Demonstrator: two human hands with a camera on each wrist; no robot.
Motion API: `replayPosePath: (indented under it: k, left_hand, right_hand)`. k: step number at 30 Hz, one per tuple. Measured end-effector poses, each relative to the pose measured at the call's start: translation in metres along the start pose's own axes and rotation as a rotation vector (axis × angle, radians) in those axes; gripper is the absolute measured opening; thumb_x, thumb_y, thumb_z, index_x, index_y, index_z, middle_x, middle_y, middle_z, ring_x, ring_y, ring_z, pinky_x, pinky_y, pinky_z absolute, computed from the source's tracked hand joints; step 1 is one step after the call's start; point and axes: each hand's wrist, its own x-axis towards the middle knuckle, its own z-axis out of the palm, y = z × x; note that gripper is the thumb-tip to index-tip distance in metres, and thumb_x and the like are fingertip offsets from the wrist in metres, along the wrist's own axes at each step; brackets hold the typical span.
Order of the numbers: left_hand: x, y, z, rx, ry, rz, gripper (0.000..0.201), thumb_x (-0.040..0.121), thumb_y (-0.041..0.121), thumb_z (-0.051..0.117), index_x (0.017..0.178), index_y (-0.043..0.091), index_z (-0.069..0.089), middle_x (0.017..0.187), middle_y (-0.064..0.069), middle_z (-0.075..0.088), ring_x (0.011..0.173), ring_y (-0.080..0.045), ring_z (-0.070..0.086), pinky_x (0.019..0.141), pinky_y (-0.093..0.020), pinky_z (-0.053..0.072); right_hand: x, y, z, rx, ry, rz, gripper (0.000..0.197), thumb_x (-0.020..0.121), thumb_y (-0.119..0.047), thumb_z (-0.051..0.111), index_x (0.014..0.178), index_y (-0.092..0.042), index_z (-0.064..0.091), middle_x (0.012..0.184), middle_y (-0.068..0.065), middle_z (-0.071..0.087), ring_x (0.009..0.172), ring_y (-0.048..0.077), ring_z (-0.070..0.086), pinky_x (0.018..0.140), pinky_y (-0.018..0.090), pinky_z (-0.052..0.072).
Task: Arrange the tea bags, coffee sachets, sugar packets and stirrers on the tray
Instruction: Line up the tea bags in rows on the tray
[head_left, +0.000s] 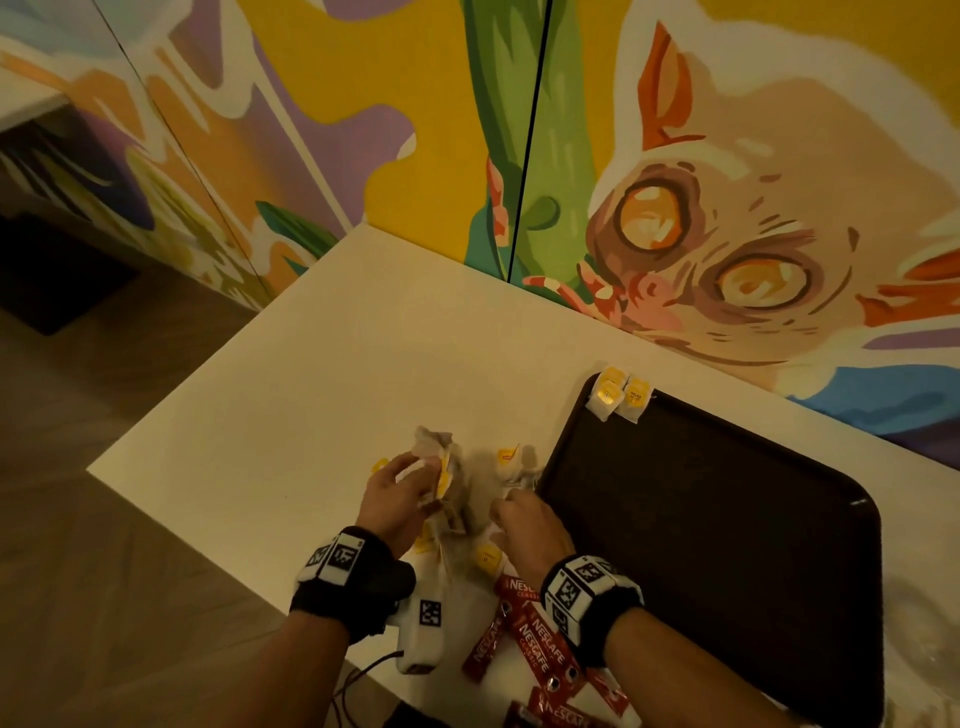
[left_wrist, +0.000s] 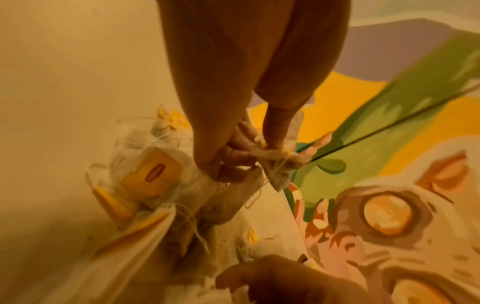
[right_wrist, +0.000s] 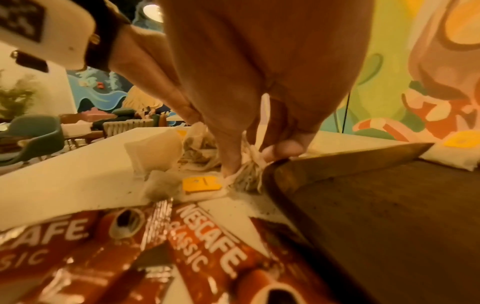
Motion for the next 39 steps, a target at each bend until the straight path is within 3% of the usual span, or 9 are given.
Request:
replayPosePath:
  k: [2,5,11,18,25,32,34,36,39]
  left_hand:
    - [0.001,0.000,-0.001,-0.118,-0.080,-0.060,0.010,0.097,0.007,0.052,0.104,0.002,0.056,0.074,-0.011,0.056,0.058,-0.021,0.053,0.063,-0.036,0.049]
    - [0.001,0.001,-0.001,-0.218,-0.163,-0.109,0.022,0.097,0.004,0.049,0.116,0.010,0.055,0.087,-0.014,0.057,0.075,-0.026,0.054,0.059,-0.036,0.052]
    - [0.004,0.008,0.002,-0.330,-0.320,-0.191,0.010,0.084,0.001,0.052,0.094,0.004,0.051,0.086,-0.016,0.053,0.073,-0.029,0.051,0.065,-0.038,0.049]
    - [-0.004,0.019,0.024,-0.397,-0.373,-0.319,0.029,0.087,0.037,0.050,0.089,0.009,0.059,0.076,-0.009,0.048,0.063,-0.024,0.047,0.059,-0.032,0.037]
    - [-0.010,0.015,0.064,-0.273,-0.405,-0.393,0.030,0.090,0.039,0.055,0.093,0.010,0.062,0.088,-0.013,0.059,0.079,-0.026,0.059,0.064,-0.034,0.051]
    - [-0.015,0.023,0.074,-0.045,-0.180,-0.182,0.022,0.093,0.017,0.048,0.100,0.009,0.067,0.064,-0.009,0.051,0.048,-0.017,0.046,0.046,-0.024,0.036]
    - [-0.016,0.020,0.078,0.058,-0.129,-0.064,0.020,0.094,0.010,0.048,0.103,0.013,0.066,0.071,-0.005,0.054,0.049,-0.011,0.047,0.049,-0.025,0.039]
    - [-0.019,0.020,0.086,0.033,-0.085,-0.011,0.013,0.095,0.016,0.053,0.097,0.015,0.065,0.082,-0.003,0.060,0.063,-0.012,0.055,0.059,-0.026,0.046]
    - [-0.024,0.018,0.093,0.035,-0.091,0.033,0.027,0.094,0.032,0.058,0.100,0.007,0.066,0.079,-0.007,0.059,0.063,-0.018,0.055,0.049,-0.026,0.045]
  right_hand:
    - [0.000,-0.001,0.000,0.029,0.000,-0.005,0.022,0.099,-0.012,0.049,0.118,-0.009,0.060,0.122,0.009,0.056,0.113,0.025,0.054,0.087,0.031,0.044]
    - [0.003,-0.002,0.001,0.115,0.021,0.028,0.020,0.097,-0.006,0.049,0.109,-0.006,0.065,0.112,0.010,0.063,0.104,0.023,0.060,0.083,0.030,0.048]
    - [-0.001,0.005,-0.001,0.582,0.231,0.199,0.006,0.088,-0.019,0.071,0.091,-0.024,0.073,0.088,-0.009,0.068,0.078,0.004,0.059,0.066,0.010,0.047]
    - [-0.018,0.001,-0.044,1.070,0.512,0.137,0.010,0.082,-0.013,0.078,0.088,-0.020,0.074,0.090,-0.005,0.074,0.089,0.007,0.069,0.081,0.024,0.056]
    - [-0.014,-0.024,-0.057,1.043,0.623,0.050,0.011,0.083,-0.012,0.077,0.089,-0.020,0.072,0.087,-0.009,0.071,0.087,0.010,0.068,0.079,0.030,0.058]
    - [-0.020,-0.022,-0.056,0.845,0.645,0.005,0.022,0.077,-0.014,0.082,0.096,-0.016,0.072,0.095,-0.009,0.064,0.089,0.005,0.066,0.079,0.023,0.057]
    - [-0.026,-0.020,-0.056,0.814,0.603,0.005,0.025,0.076,-0.008,0.082,0.097,-0.015,0.071,0.094,-0.010,0.063,0.090,0.003,0.065,0.081,0.019,0.056]
    - [-0.031,-0.019,-0.057,0.792,0.582,0.010,0.027,0.076,-0.005,0.081,0.098,-0.016,0.071,0.094,-0.011,0.065,0.091,0.001,0.064,0.082,0.016,0.054]
    - [-0.038,-0.013,-0.061,0.823,0.555,0.057,0.027,0.080,-0.004,0.078,0.103,-0.017,0.071,0.097,-0.011,0.069,0.092,-0.002,0.065,0.080,0.014,0.054]
